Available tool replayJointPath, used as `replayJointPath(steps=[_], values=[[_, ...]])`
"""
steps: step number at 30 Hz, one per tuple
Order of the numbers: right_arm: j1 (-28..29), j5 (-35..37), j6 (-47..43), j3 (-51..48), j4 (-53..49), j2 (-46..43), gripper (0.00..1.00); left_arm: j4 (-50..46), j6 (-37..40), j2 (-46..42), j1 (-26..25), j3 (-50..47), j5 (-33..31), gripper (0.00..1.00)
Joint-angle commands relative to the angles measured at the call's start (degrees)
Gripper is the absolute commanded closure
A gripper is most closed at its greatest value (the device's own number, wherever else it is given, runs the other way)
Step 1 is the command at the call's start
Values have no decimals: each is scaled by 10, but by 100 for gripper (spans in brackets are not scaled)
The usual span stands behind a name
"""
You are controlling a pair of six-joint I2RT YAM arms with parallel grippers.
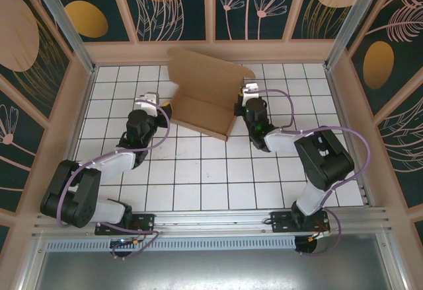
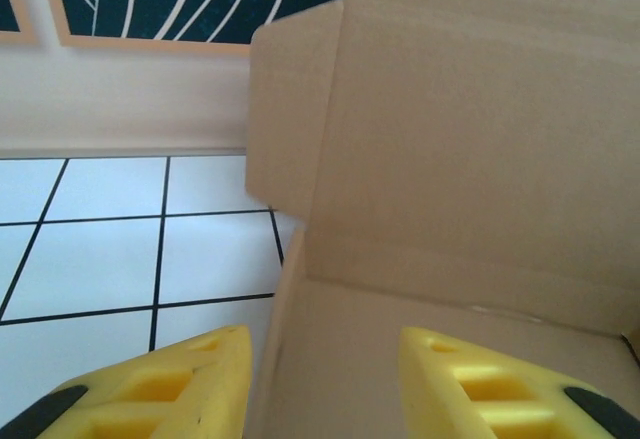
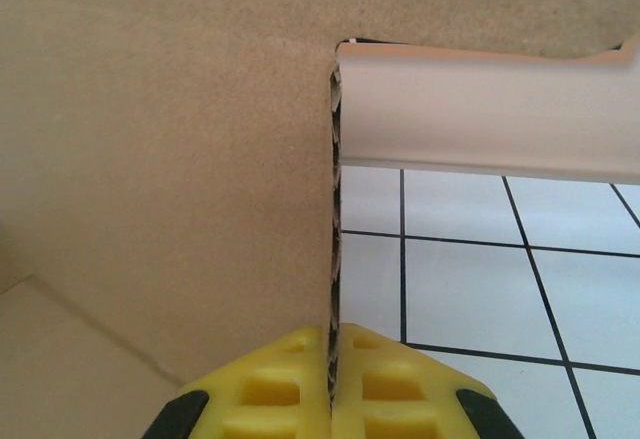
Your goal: Fold the paper box
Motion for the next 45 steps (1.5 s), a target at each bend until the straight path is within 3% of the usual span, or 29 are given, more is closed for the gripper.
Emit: replayJointPath(steps=[1, 8, 12, 18, 25, 32, 36, 40, 45], values=[[-16, -25, -17, -23, 14, -24, 100, 0, 26, 1, 5, 10, 32, 56], [-52, -177, -56, -60, 40, -45, 100, 28, 29, 7, 86, 23, 151, 47], [-87, -312, -87, -81, 51, -67, 100, 27, 42, 31, 98, 57, 156, 43], [-115, -429, -119, -71, -2, -82, 100, -38, 34, 139, 105, 179, 107, 44], [-118, -449, -128, -59, -33, -81, 100, -122, 2, 270, 106, 308, 139, 56], [-124, -466, -140, -41, -70, -78, 98, -272, 10, 347, 106, 429, 164, 48], [-130, -486, -145, -44, -71, -80, 98, -393, -8, 384, 105, 501, 159, 49], [-145, -540, -177, -44, -91, -79, 98, -376, -45, 328, 105, 446, 141, 51], [-153, -589, -226, -62, -92, -91, 97, -300, -68, 196, 107, 323, 52, 48]])
